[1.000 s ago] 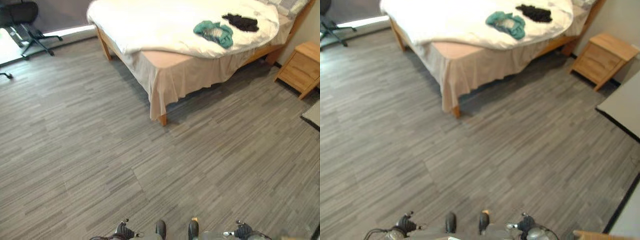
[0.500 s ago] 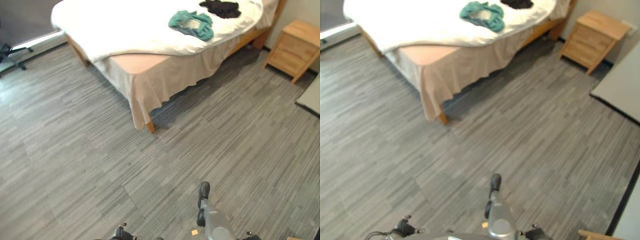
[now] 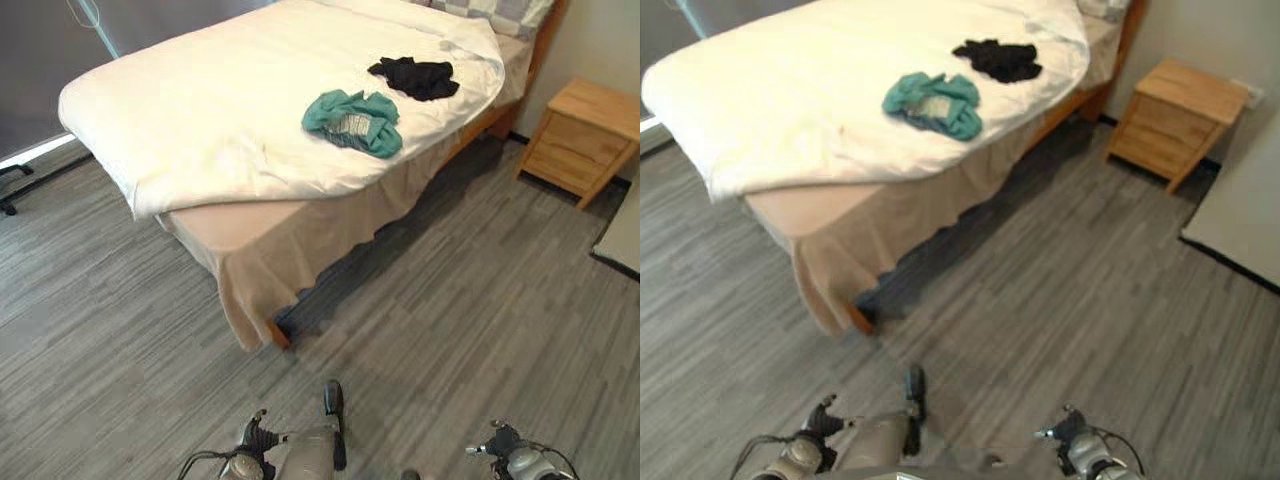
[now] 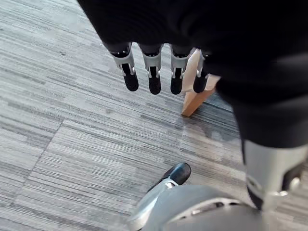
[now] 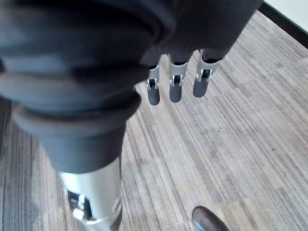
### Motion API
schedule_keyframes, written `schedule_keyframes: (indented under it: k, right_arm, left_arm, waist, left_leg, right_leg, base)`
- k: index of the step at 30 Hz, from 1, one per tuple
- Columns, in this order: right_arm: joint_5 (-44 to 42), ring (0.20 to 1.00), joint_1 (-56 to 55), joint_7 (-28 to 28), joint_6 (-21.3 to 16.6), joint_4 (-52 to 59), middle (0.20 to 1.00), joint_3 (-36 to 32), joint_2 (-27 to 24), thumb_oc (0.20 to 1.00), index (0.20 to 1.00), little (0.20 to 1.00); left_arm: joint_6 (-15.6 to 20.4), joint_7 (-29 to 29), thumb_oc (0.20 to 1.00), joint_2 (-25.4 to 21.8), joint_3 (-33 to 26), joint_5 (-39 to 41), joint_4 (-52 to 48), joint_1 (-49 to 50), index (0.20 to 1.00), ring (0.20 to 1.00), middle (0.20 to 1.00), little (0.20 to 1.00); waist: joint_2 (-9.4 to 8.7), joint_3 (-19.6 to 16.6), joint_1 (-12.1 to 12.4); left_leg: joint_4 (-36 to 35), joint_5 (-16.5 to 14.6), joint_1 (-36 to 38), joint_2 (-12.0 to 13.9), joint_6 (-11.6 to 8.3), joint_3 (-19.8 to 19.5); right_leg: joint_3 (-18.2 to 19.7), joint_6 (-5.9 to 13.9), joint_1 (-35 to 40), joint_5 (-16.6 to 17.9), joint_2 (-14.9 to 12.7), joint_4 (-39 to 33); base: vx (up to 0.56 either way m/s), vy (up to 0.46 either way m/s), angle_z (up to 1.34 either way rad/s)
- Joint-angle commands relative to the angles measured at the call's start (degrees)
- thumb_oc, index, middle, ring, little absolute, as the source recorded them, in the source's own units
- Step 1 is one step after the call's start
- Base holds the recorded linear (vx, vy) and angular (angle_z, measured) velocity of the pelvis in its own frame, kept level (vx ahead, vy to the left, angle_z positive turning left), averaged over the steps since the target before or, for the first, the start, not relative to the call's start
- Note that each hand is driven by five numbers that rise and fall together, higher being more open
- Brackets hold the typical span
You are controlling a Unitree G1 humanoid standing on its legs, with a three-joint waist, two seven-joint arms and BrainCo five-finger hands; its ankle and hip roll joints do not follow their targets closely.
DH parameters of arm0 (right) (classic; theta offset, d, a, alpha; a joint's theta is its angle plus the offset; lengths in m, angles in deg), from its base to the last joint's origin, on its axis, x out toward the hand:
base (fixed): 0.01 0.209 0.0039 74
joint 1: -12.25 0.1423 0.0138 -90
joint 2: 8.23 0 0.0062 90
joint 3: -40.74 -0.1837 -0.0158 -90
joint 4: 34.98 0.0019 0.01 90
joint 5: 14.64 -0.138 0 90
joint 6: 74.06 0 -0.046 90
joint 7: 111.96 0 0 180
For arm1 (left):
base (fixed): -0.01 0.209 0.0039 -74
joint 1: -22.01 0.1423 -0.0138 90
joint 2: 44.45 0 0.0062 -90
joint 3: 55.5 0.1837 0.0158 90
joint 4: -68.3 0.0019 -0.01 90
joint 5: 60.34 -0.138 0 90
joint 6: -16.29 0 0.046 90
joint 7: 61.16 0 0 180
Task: Tidy up the quilt and then pick up the clothes from the bed and put them into the laundry hamper.
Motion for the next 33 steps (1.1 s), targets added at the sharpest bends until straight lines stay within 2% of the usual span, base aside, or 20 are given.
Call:
schedule_keyframes:
  k: [1, 2, 4, 6, 9, 10, 11, 12, 13, 14, 19, 20, 22, 23, 25, 26, 28, 30, 32, 33]
  right_arm:
    - [4.37, 1.0, 1.47, 0.46, -1.2, 2.08, 1.0, -0.68, 1.08, 1.0, 1.0, 1.0]
    - [4.37, 1.0, 1.49, 0.45, -1.2, 2.08, 1.0, -0.68, 1.07, 1.0, 1.0, 1.0]
    - [4.41, 1.0, 2.01, 0.75, -1.28, 2.79, 1.0, -0.92, 1.4, 1.0, 1.0, 1.0]
    - [4.4, 1.0, 1.87, 0.77, -1.19, 2.96, 1.0, -0.97, 1.65, 1.0, 1.0, 1.0]
    - [3.63, 1.0, 1.65, 1.09, -1.28, 3.39, 1.0, -1.16, 1.84, 1.0, 1.0, 1.0]
    - [3.15, 1.0, 1.31, 0.93, -1.28, 3.5, 1.0, -1.34, 1.85, 1.0, 1.0, 1.0]
    - [2.38, 1.0, 1.05, 0.91, -1.3, 3.64, 1.0, -1.49, 2.0, 1.0, 1.0, 1.0]
    - [1.16, 1.0, 0.77, 0.76, -1.28, 4.06, 1.0, -2.29, 1.9, 1.0, 1.0, 1.0]
    - [0.8, 1.0, 0.43, 0.53, -1.23, 4.06, 1.0, -2.55, 1.86, 1.0, 1.0, 1.0]
    - [0.81, 1.0, -0.07, 0.28, -1.12, 3.87, 1.0, -2.66, 1.93, 1.0, 1.0, 1.0]
    - [1.83, 1.0, -1.23, -0.66, -0.75, 2.83, 1.0, -2.22, 2.16, 1.0, 1.0, 1.0]
    - [2.85, 1.0, -1.14, -0.63, -0.96, 2.83, 1.0, -1.23, 1.71, 1.0, 1.0, 1.0]
    - [3.21, 1.0, -0.94, -0.35, -1.05, 2.74, 1.0, -0.8, 1.22, 1.0, 1.0, 1.0]
    - [3.87, 1.0, -0.8, 0.31, -0.84, 2.18, 1.0, -1.16, -0.14, 1.0, 1.0, 1.0]
    - [3.91, 1.0, -0.96, 0.7, -0.8, 1.94, 1.0, -1.43, -0.49, 1.0, 1.0, 1.0]
    - [3.88, 1.0, -1.28, 1.89, -0.94, 1.32, 1.0, -1.85, -0.95, 1.0, 1.0, 1.0]
    - [3.43, 1.0, -1.61, 2.92, -1.01, 0.98, 1.0, -3.08, -1.03, 1.0, 1.0, 1.0]
    - [3.27, 1.0, -2.67, 3.5, -0.94, 1.05, 1.0, -4.18, -1.09, 1.0, 1.0, 1.0]
    - [3.3, 1.0, -5.06, 4.4, -1.44, 2.12, 1.0, -6.02, -1.26, 1.0, 1.0, 1.0]
    - [3.23, 1.0, -5.49, 4.31, -1.43, 2.34, 1.0, -6.53, -1.09, 1.0, 1.0, 1.0]
  left_arm:
    - [-1.78, -0.72, 1.0, -1.7, 1.07, -2.13, 3.34, -1.08, 1.0, 1.0, 1.0, 1.0]
    - [-1.78, -0.72, 1.0, -1.69, 1.06, -2.14, 3.35, -1.1, 1.0, 1.0, 1.0, 1.0]
    - [-2.3, -1.23, 1.0, -2.72, 0.41, -2.08, 3.72, -1.37, 1.0, 1.0, 1.0, 1.0]
    - [-2.36, -1.52, 1.0, -3.61, -0.05, -2.57, 4.07, -1.35, 1.0, 1.0, 1.0, 1.0]
    - [-2.01, -1.79, 1.0, -4.06, -0.12, -2.5, 4.37, -1.25, 1.0, 1.0, 1.0, 1.0]
    - [-1.89, -1.8, 1.0, -4.2, -0.37, -2.53, 4.33, -1.15, 1.0, 1.0, 1.0, 1.0]
    - [-1.67, -2.18, 1.0, -4.21, -0.29, -2.33, 4.55, -1.22, 1.0, 1.0, 1.0, 1.0]
    - [-1.35, -2.39, 1.0, -4.42, -0.48, -2.13, 4.75, -1.97, 1.0, 1.0, 1.0, 1.0]
    - [-1.33, -2.49, 1.0, -4.65, -0.29, -2.21, 5.01, -2.33, 1.0, 1.0, 1.0, 1.0]
    - [-1.06, -2.34, 1.0, -4.6, -0.22, -2.04, 5.09, -2.5, 1.0, 1.0, 1.0, 1.0]
    - [-0.69, -2.4, 1.0, -3.89, -1.48, 0.65, 5.46, -1.19, 1.0, 1.0, 1.0, 1.0]
    - [-0.44, -2.44, 1.0, -3.09, -2.48, 2.79, 5.18, -0.59, 1.0, 1.0, 1.0, 1.0]
    - [-0.35, -2.6, 1.0, -2.62, -2.73, 3.83, 4.84, -0.56, 1.0, 1.0, 1.0, 1.0]
    - [-0.32, -3.26, 1.0, -1.92, -3.58, 5.41, 4.21, -1.17, 1.0, 1.0, 1.0, 1.0]
    - [-0.17, -3.54, 1.0, -1.56, -4.55, 6.87, 3.73, -0.98, 1.0, 1.0, 1.0, 1.0]
    - [1.18, -5.28, 1.0, -1.18, -7.0, 11.13, 2.21, -0.25, 1.0, 1.0, 1.0, 1.0]
    - [3.19, -7.31, 1.0, -1.32, -9.52, 15.98, -1.02, 0.59, 1.0, 1.0, 1.0, 1.0]
    - [4.14, -7.9, 1.0, -1.62, -10.59, 17.89, -5.2, 1.82, 1.0, 1.0, 1.0, 1.0]
    - [7.39, -9.0, 1.0, -5.48, -14.04, 20.76, -24.14, 7.05, 1.0, 1.0, 1.0, 1.0]
    - [7.49, -9.04, 1.0, -6.75, -15.01, 20.2, -28.26, 7.9, 1.0, 1.0, 1.0, 1.0]
  waist:
    - [-1.71, 1.95, 1.39]
    - [-1.66, 1.8, 1.41]
    - [-0.87, 2.71, 0.29]
    - [-0.62, 2.86, -0.15]
    - [-0.74, 3.12, -0.74]
    - [-0.95, 3.08, -0.88]
    - [-1.13, 3.1, -1.35]
    - [-1.43, 2.98, -2.41]
    - [-1.63, 2.91, -3.06]
    - [-2.08, 2.55, -3.23]
    - [-1.93, 1.14, -3.11]
    - [-1.29, 1.07, -2.5]
    - [-0.89, 1.35, -2.32]
    - [-0.4, 1.86, -2.36]
    - [-0.25, 1.93, -2.35]
    - [-0.39, 2.31, -1.91]
    - [-0.43, 2.82, -2.07]
    - [-0.05, 2.52, -2.22]
    - [1.28, 2.35, -1.98]
    - [1.31, 2.13, -2.02]
  left_leg:
    - [-5.15, -3.69, 13.77, -2.43, 2.56, -1.68]
    - [-5.15, -3.61, 13.55, -2.36, 2.56, -1.67]
    - [-8.26, -3.7, 16.87, -1.35, 3.09, -2.54]
    - [-9.36, -3.83, 18.3, -0.37, 2.76, -3.42]
    - [-9.83, -4.49, 19.3, 0.37, 1.84, -4.96]
    - [-9.84, -4.91, 19.48, 0.55, 1.36, -5.62]
    - [-9.73, -5.52, 19.89, 0.48, 0.98, -7.42]
    - [-9.76, -6.83, 20.69, 1.08, 0.03, -9.55]
    - [-9.58, -7.59, 21.37, 1.88, -0.62, -10.68]
    - [-9.15, -8.17, 21.74, 2.53, -1.15, -11.55]
    - [-8.69, -7.47, 21.9, 5.94, -3.21, -14.15]
    - [-9.48, -5.44, 20.74, 8.27, -4.68, -15.39]
    - [-9.57, -4.08, 19.46, 8.79, -5.2, -16.25]
    - [-9.27, -2.65, 16.79, 8.71, -5.05, -14.46]
    - [-8.65, -3.26, 16.4, 8.1, -4.62, -12.77]
    - [-3.9, -5.92, 14.8, 4.66, -3.31, -11.49]
    - [-0.74, -7.83, 13.72, 1.91, -2.43, -10.11]
    - [-1.02, -7.57, 13.35, 1.55, -2.09, -8.04]
    - [-3.91, -7.02, 15.27, 2.1, -2.21, -6.04]
    - [-4.77, -6.61, 15.53, 2.13, -2.25, -5.98]
  right_leg:
    - [-2.2, 8.87, -11.7, -0.25, -2.44, 20.72]
    - [-2.19, 8.83, -11.92, -0.15, -2.37, 20.69]
    - [-2.98, 11.23, -19.07, 3.97, -5.77, 31.32]
    - [-3.97, 10.15, -20.62, 2.76, -7.4, 29.9]
    - [-2.34, 8.55, -20.9, 1.24, -7.72, 22.7]
    - [-0.37, 8.35, -20.36, 1.54, -7.97, 18.46]
    - [4.17, 8.18, -20.41, 2.39, -8.06, 12.82]
    - [13.18, 8.87, -21.49, 5.03, -9.05, 7.41]
    - [17.73, 9.29, -21.8, 5.75, -9.61, 6.49]
    - [19.47, 9.56, -21.18, 5.83, -9.66, 5.47]
    - [16.3, 9.0, -18.93, 5.38, -8.16, 3.27]
    - [13.97, 8.25, -17.91, 4.45, -6.54, 1.49]
    - [12.77, 7.63, -17.47, 4.15, -5.87, 0.71]
    - [9.04, 7.17, -16.83, 3.27, -6.03, -0.28]
    - [7.78, 6.93, -16.5, 2.79, -6.05, -0.28]
    - [6.3, 6.31, -15.89, 2.41, -6.21, -0.28]
    - [5.15, 5.5, -15.35, 2.1, -6.16, -0.28]
    - [4.35, 5.38, -15.7, 1.99, -6.08, -0.28]
    - [3.03, 5.65, -14.94, 1.84, -5.46, -0.28]
    - [2.74, 5.77, -15.1, 2.2, -5.67, -0.28]
  base:
    - [0.45, 0.127, 0.29]
    - [0.36, 0.133, 0.4]
    - [0.21, 0.023, 0.35]
    - [0.26, -0.092, 0.59]
    - [0.21, -0.175, 0.64]
    - [0.19, -0.194, 0.87]
    - [0.36, -0.384, 0.96]
    - [0.39, -0.456, 0.87]
    - [0.35, -0.48, 1.1]
    - [0.25, -0.395, 1.06]
    - [0.18, -0.378, 0.91]
    - [0.04, -0.373, 0.29]
    - [-0.01, -0.308, 0.53]
    - [-0.06, -0.2, 0.62]
    - [-0.05, -0.188, 0.89]
    - [-0.04, -0.123, 0.82]
    - [-0.05, -0.102, 0.18]
    - [0.0, -0.014, 0.51]
    - [0.08, 0.01, 0.71]
    - [0.08, 0.009, 0.01]
